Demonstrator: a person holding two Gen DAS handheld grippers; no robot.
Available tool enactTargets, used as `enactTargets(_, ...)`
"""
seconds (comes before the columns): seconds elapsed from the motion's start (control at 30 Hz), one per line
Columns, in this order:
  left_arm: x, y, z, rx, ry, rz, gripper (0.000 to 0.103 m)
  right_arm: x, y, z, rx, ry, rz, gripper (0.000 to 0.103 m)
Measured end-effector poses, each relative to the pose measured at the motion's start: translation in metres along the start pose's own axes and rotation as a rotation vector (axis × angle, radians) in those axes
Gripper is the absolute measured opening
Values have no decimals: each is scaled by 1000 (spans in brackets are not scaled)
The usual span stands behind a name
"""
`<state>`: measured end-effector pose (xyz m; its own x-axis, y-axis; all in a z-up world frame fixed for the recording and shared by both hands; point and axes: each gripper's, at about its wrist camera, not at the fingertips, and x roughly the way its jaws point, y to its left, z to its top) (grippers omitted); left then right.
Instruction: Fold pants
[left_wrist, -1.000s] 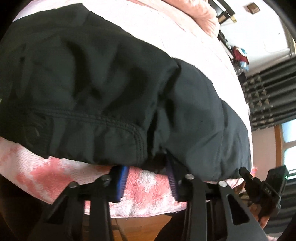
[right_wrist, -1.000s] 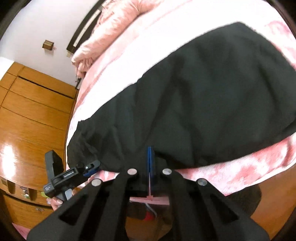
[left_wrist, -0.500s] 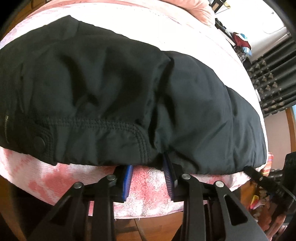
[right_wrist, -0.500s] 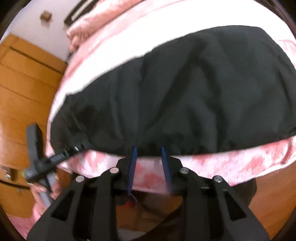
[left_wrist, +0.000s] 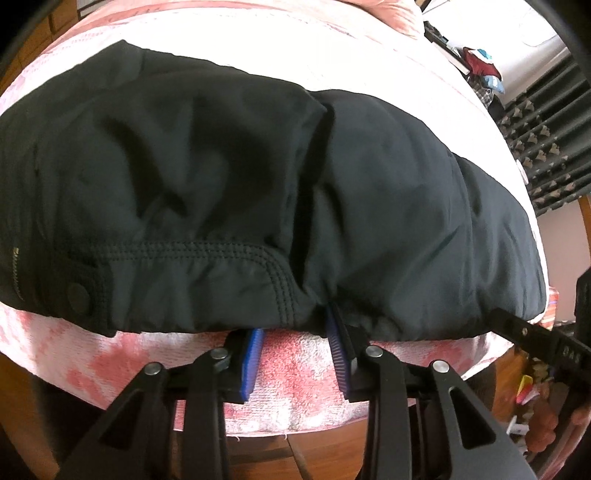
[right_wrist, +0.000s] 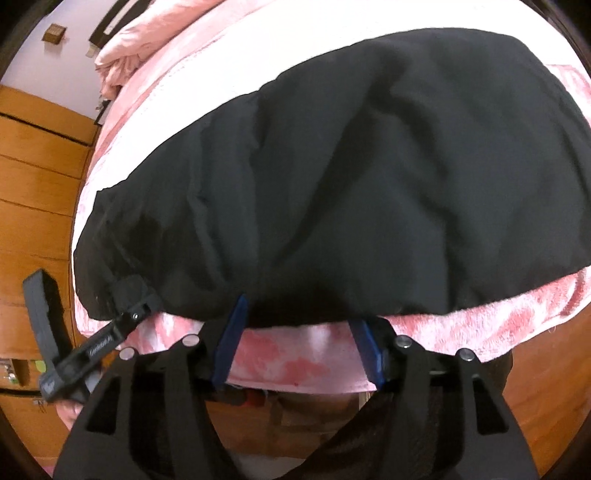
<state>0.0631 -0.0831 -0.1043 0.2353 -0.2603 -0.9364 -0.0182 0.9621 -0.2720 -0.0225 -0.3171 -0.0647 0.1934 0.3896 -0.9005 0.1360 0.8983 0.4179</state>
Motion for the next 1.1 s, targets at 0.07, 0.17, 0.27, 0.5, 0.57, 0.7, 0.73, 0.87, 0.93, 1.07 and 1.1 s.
enactTargets(0.07,1,-4,1,10,3,9,35,1,-2,1,10,1,-22,41)
enactTargets(0.17,3,-6,1,12,3,12,35,-2,-7,0,20,1,-4,20)
enactTargets(0.27,4,-7,2,8,6,13,35,-11,-9,-2,3,-10,23,8)
enactTargets(0.5,7,-1,4,13,15,-8,37,1,1,-1,-42,23,-65,14)
enactTargets(0.57,5,3,4,16,21,-14,37,-3,5,-3,-65,24,-85,22)
enactTargets(0.7,-2,12,2,10,31,-32,40,-6,15,-13,-100,63,-81,30)
enactTargets(0.73,-5,15,1,8,33,-31,41,-5,22,-18,-115,79,-75,30)
enactTargets(0.87,-13,33,-4,-11,38,-34,42,-2,47,-23,-181,95,-28,30)
enactTargets(0.93,-19,52,-6,-49,25,-4,42,3,62,-20,-217,90,-17,30)
enactTargets(1.07,-23,92,-9,-149,34,-30,36,16,83,-15,-237,94,23,30)
enactTargets(1.1,-24,98,-11,-169,40,-44,29,20,88,-12,-238,95,37,30)
